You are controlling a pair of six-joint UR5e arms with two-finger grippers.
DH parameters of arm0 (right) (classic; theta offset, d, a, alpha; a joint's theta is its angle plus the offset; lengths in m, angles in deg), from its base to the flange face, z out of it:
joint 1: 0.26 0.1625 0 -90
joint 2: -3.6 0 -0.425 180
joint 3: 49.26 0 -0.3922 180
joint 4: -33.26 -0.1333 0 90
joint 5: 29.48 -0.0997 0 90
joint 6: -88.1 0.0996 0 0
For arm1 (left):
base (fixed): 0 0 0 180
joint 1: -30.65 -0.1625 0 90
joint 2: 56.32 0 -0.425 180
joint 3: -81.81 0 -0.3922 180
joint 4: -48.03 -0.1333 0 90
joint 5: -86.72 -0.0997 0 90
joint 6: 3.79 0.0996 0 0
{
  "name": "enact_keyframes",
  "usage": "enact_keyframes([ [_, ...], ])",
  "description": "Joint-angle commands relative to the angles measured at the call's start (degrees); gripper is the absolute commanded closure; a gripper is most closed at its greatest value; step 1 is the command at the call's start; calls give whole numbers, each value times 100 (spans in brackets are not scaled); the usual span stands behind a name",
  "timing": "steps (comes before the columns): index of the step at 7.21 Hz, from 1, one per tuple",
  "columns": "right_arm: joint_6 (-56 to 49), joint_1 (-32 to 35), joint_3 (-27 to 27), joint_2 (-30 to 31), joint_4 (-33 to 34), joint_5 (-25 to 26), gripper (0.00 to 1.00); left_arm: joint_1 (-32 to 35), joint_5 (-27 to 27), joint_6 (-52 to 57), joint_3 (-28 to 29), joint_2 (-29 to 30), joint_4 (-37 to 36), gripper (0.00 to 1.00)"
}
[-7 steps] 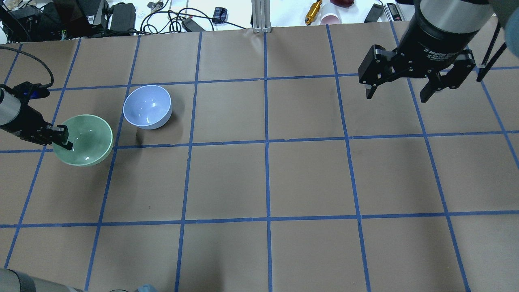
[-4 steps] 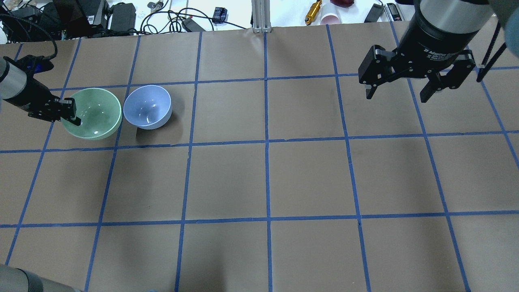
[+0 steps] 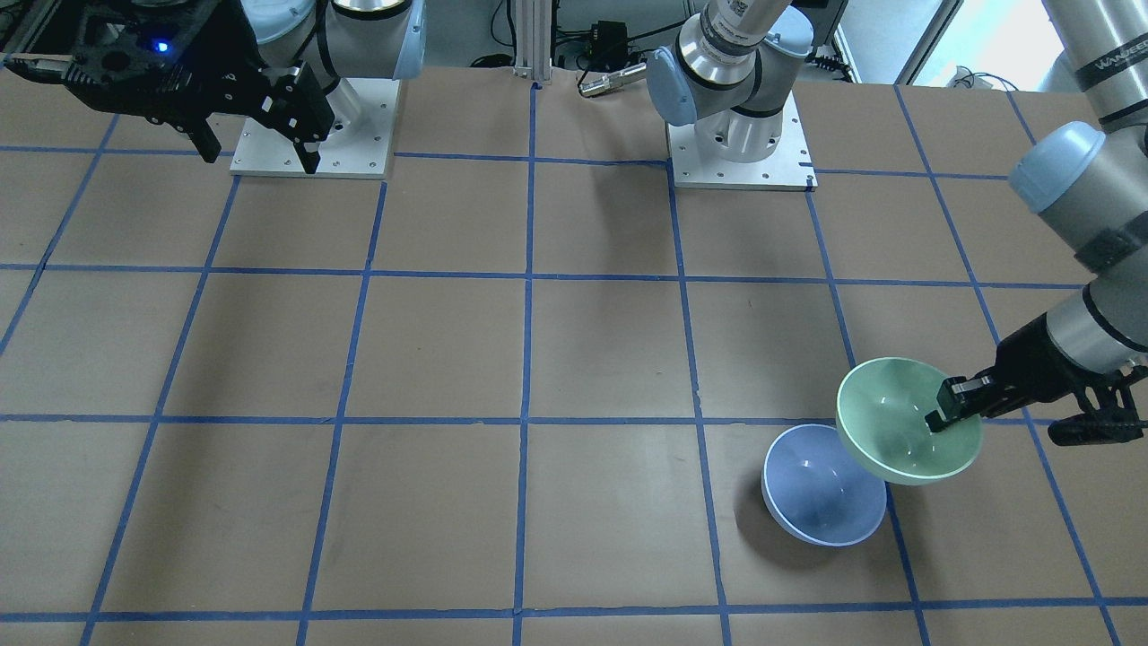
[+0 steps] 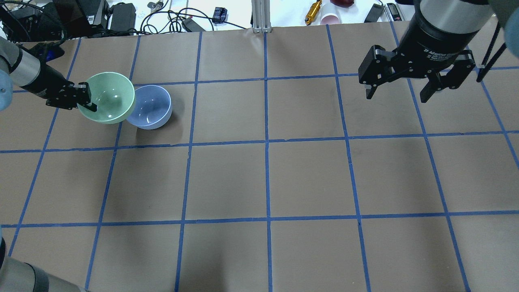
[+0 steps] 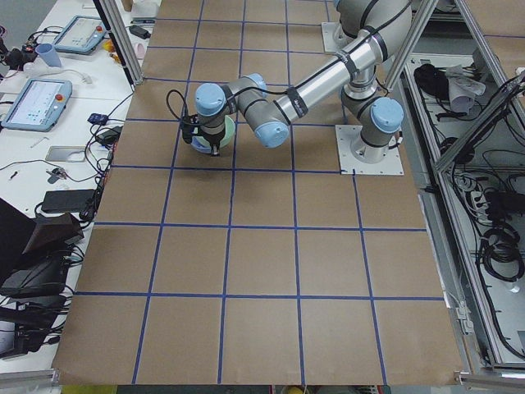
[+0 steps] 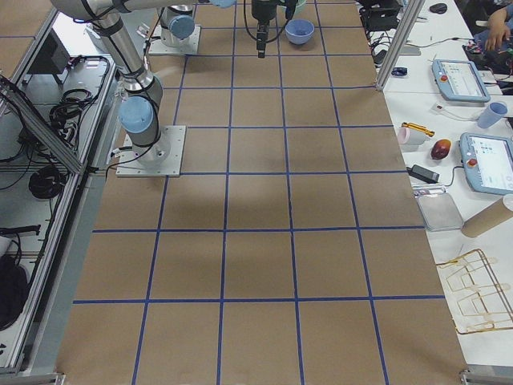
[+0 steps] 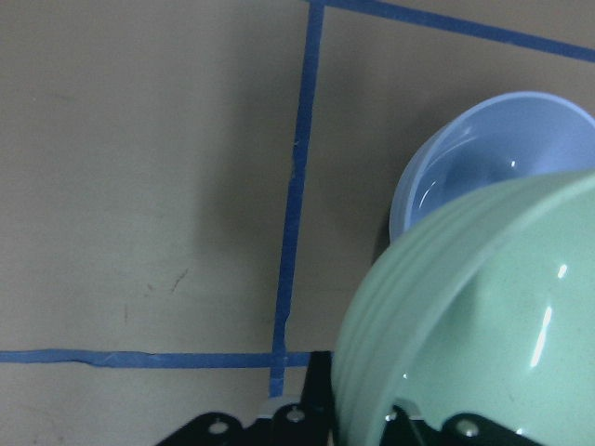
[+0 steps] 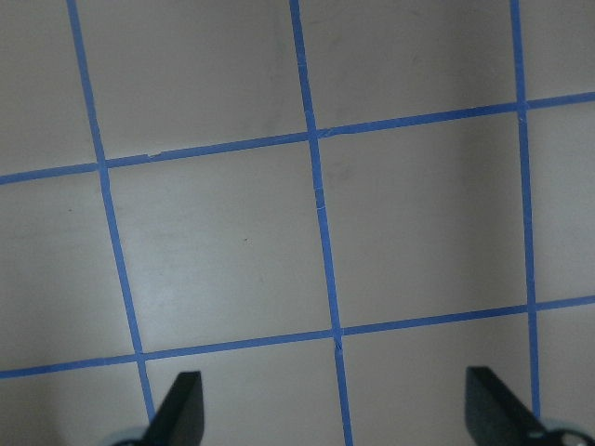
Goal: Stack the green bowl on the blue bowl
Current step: 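Lift the green bowl with the left gripper and carry it over the blue bowl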
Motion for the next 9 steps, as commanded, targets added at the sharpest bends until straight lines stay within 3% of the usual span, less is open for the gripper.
enact_keyframes([
  [1, 0, 1, 2, 0, -6, 0, 0, 275, 190, -418, 308, 292, -15, 100],
  [3, 0, 1, 2, 0, -6, 0, 0, 292, 515, -472, 318, 539, -154, 100],
  [9, 0, 1, -7, 0, 3, 0, 0, 336, 472, -515, 300, 663, -322, 100],
])
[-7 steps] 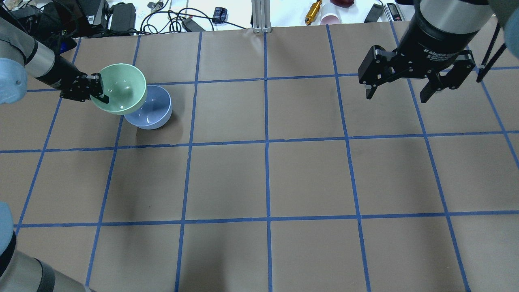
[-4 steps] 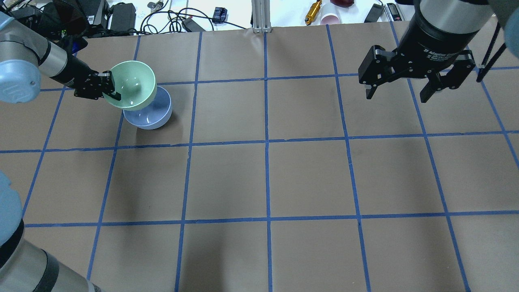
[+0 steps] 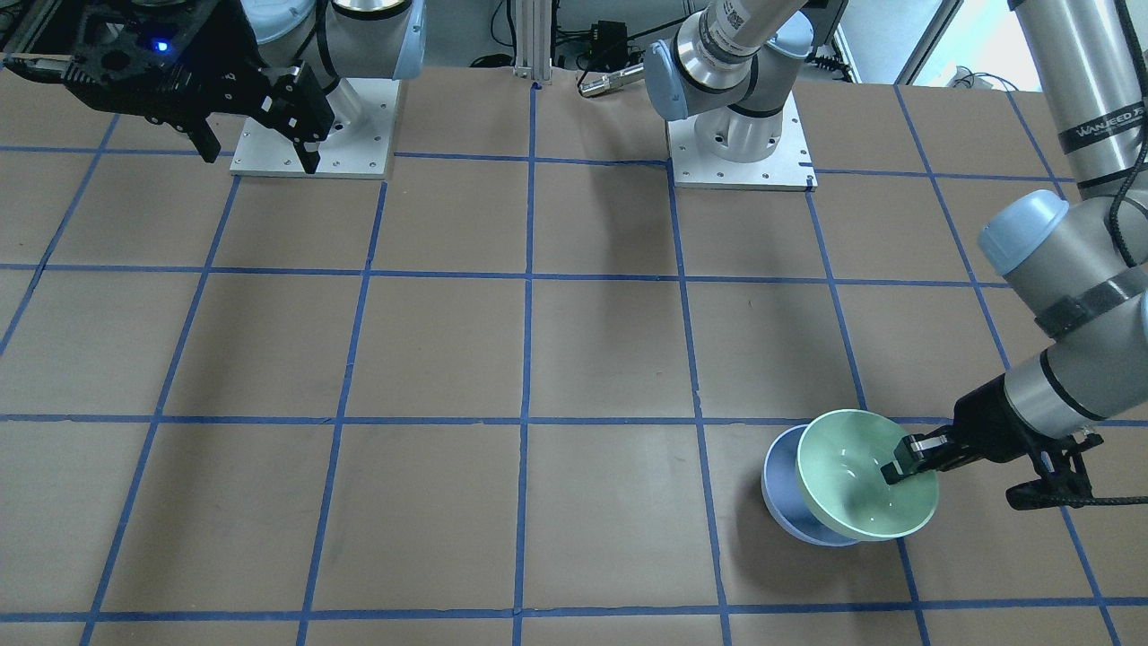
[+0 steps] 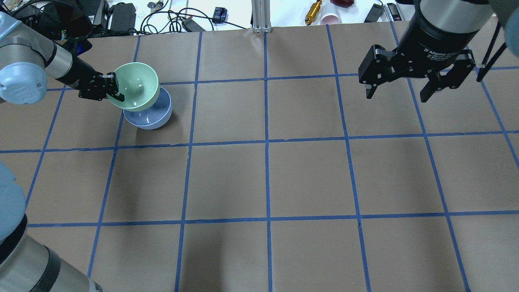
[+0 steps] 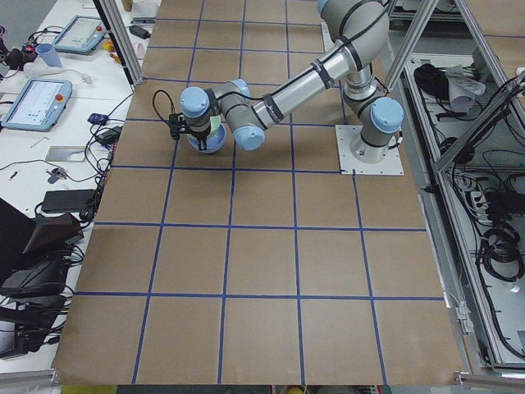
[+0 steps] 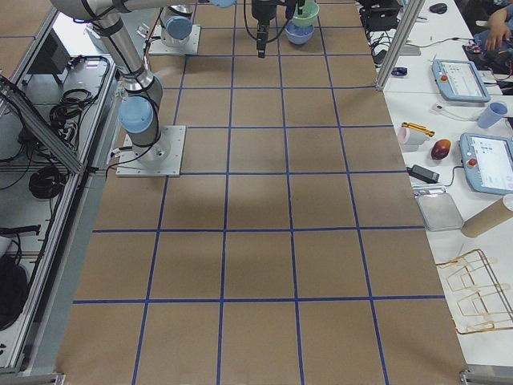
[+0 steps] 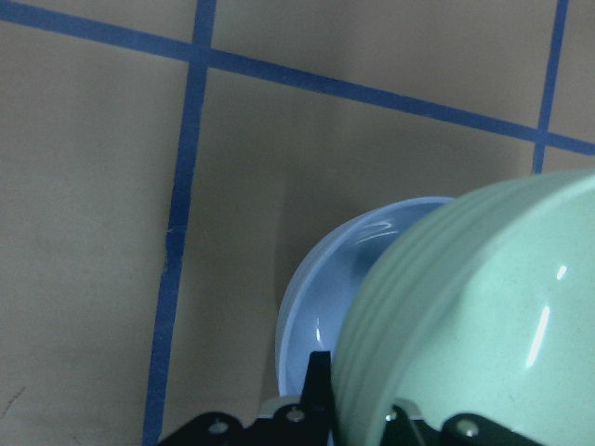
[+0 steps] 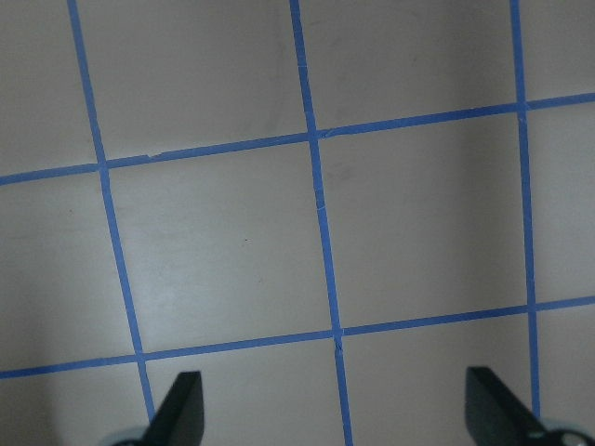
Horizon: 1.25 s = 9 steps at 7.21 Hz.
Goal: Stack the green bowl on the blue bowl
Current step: 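Lift the green bowl with the left gripper and carry it over the blue bowl, then lower the green bowl into the blue bowl and open the left gripper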
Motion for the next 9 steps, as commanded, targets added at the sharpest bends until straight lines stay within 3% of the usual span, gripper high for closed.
enact_keyframes([
  [1, 0, 0, 0, 0, -7, 0, 0, 0, -7, 10, -18, 13, -10, 100],
  [3, 0, 0, 0, 0, 2, 0, 0, 0, 1, -42, -18, 31, -10, 100],
  [4, 0, 0, 8, 0, 2, 0, 0, 0, 1, -51, -27, 31, -10, 79],
  [5, 0, 0, 9, 0, 2, 0, 0, 0, 10, -43, -36, 31, -10, 8],
  [9, 0, 0, 8, 0, -7, 0, 0, 18, -33, -87, 8, -56, 77, 4],
])
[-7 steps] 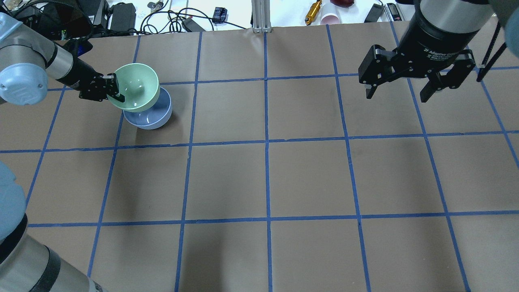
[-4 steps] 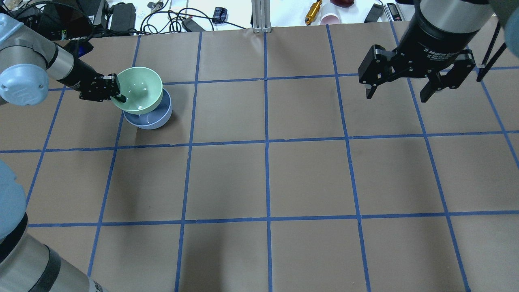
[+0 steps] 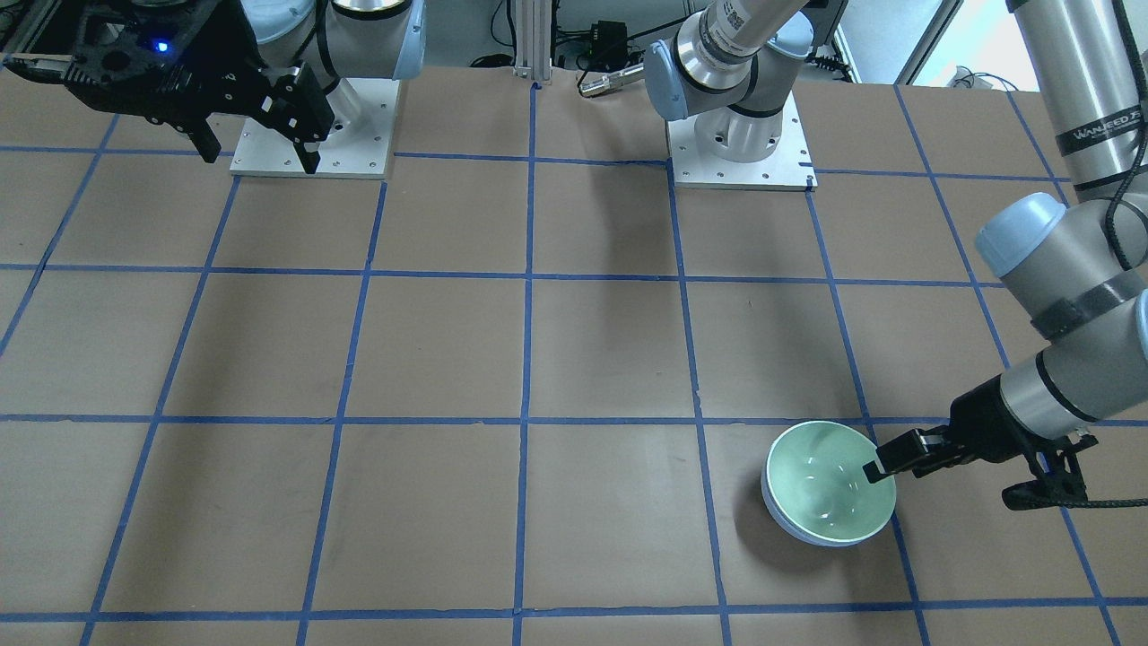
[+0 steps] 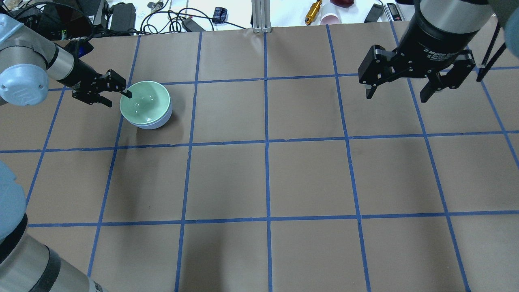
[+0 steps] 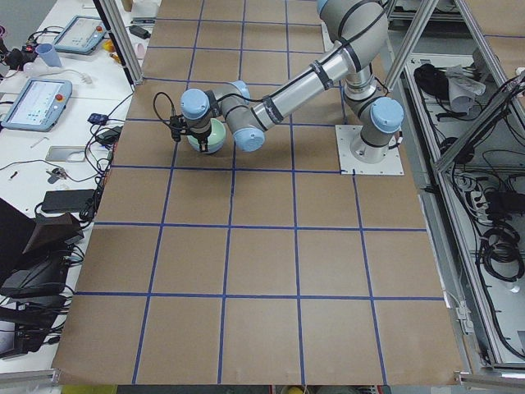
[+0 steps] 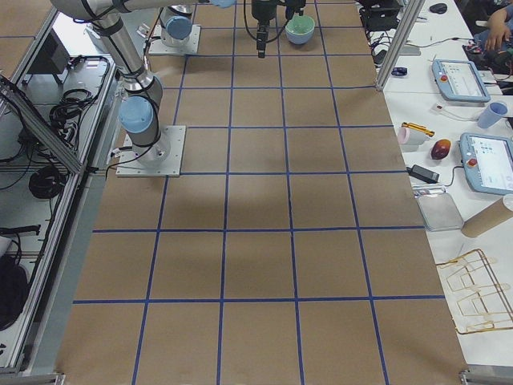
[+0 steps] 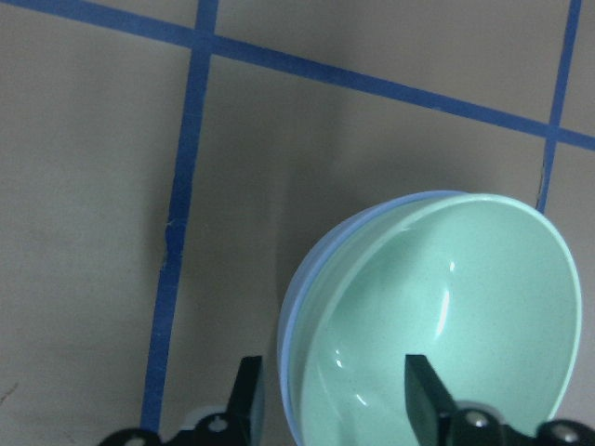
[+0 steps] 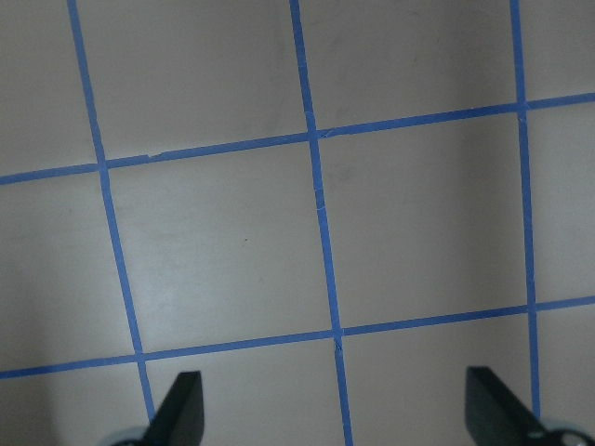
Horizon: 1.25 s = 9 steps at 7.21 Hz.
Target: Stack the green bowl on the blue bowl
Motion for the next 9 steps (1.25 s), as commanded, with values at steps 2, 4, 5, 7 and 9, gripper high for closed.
enact_keyframes([
  [2, 0, 0, 4, 0, 2, 0, 0, 378, -782, -41, 108, -336, 67, 0],
  [4, 0, 0, 4, 0, 2, 0, 0, 1037, -1552, -329, 319, -792, 670, 0],
  [5, 0, 0, -5, 0, 2, 0, 0, 1232, -1580, -784, 320, -1038, 1004, 0],
  [7, 0, 0, 4, 0, -7, 0, 0, 1583, -1580, -990, 320, -1443, 1357, 0],
  [9, 0, 0, 4, 0, 2, 0, 0, 2005, -1754, -1236, 319, -1690, 1561, 0],
])
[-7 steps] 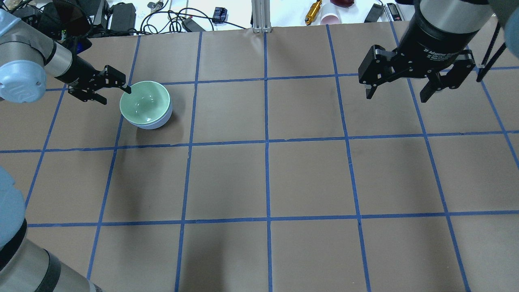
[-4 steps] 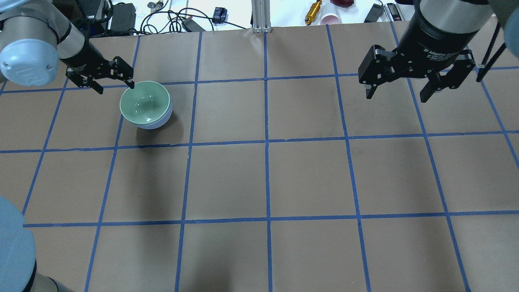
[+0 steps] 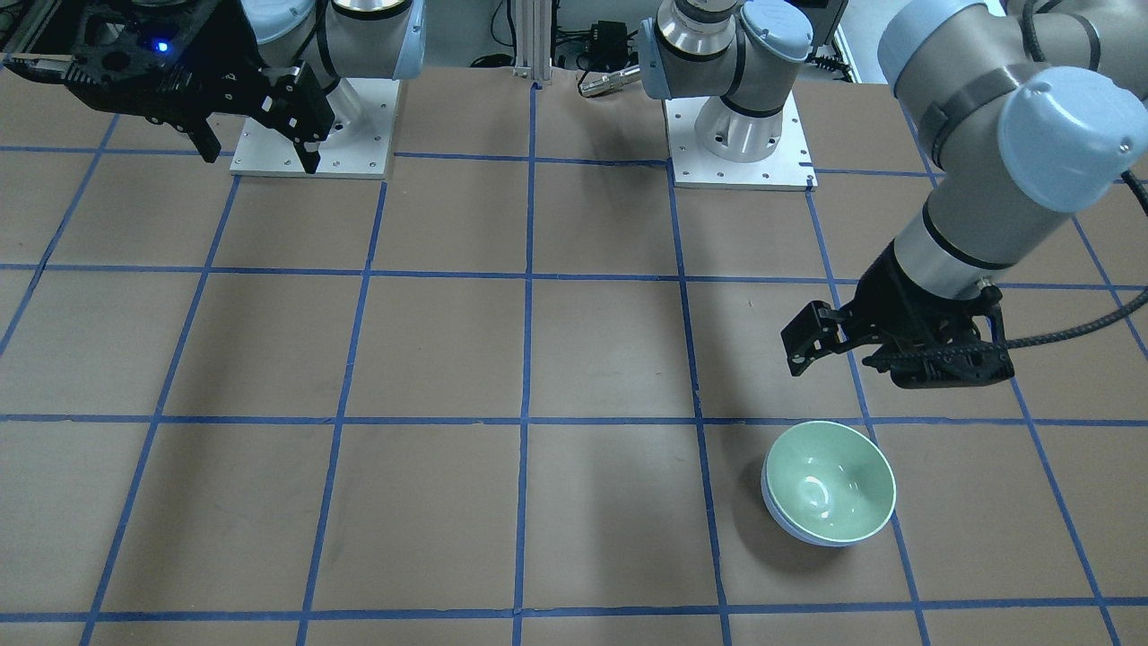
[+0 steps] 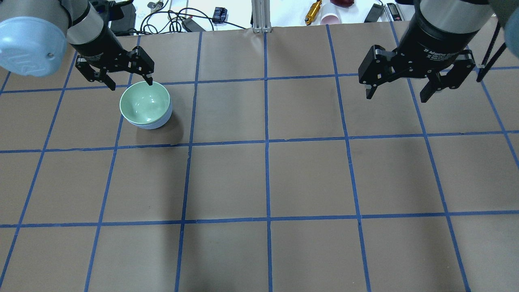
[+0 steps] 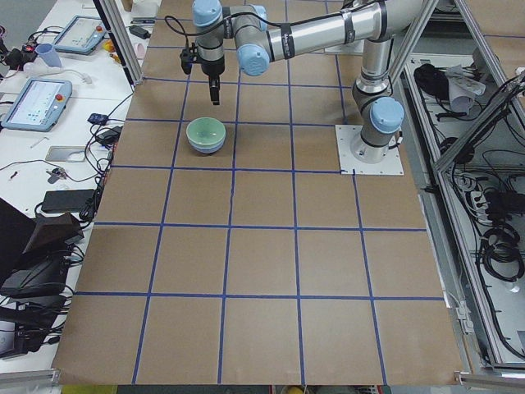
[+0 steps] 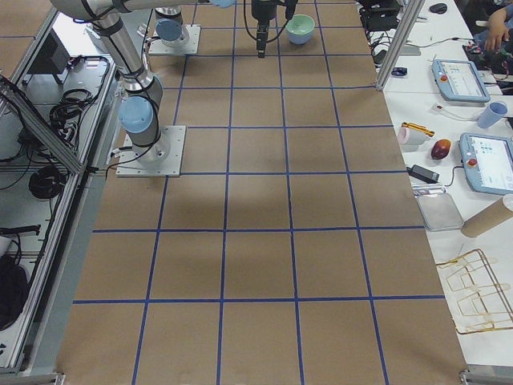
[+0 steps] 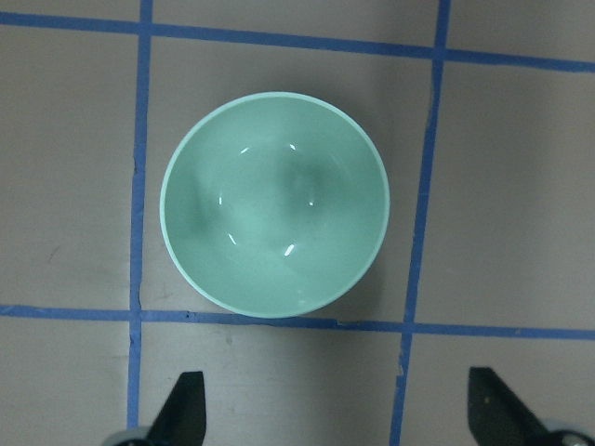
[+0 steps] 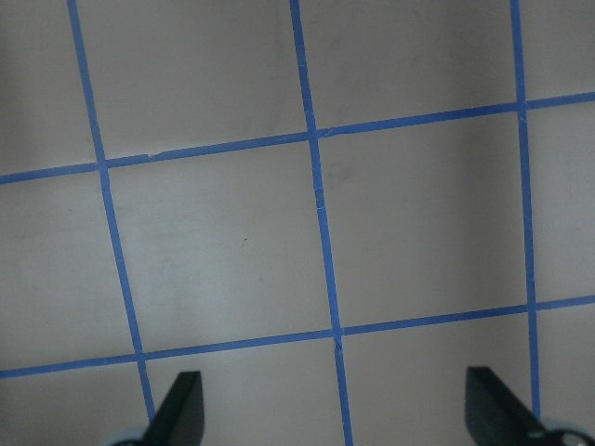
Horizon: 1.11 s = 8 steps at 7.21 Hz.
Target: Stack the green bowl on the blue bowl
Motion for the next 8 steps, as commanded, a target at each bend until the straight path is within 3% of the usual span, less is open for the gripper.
enact_keyframes([
  [1, 0, 0, -4, 0, 7, 0, 0, 420, -171, -120, 5, -322, 315, 0],
  [3, 0, 0, 5, 0, 7, 0, 0, 456, -171, -129, 48, -638, 719, 0],
  [8, 0, 0, 5, 0, 6, 0, 0, 457, -258, -112, 40, -912, 800, 0],
])
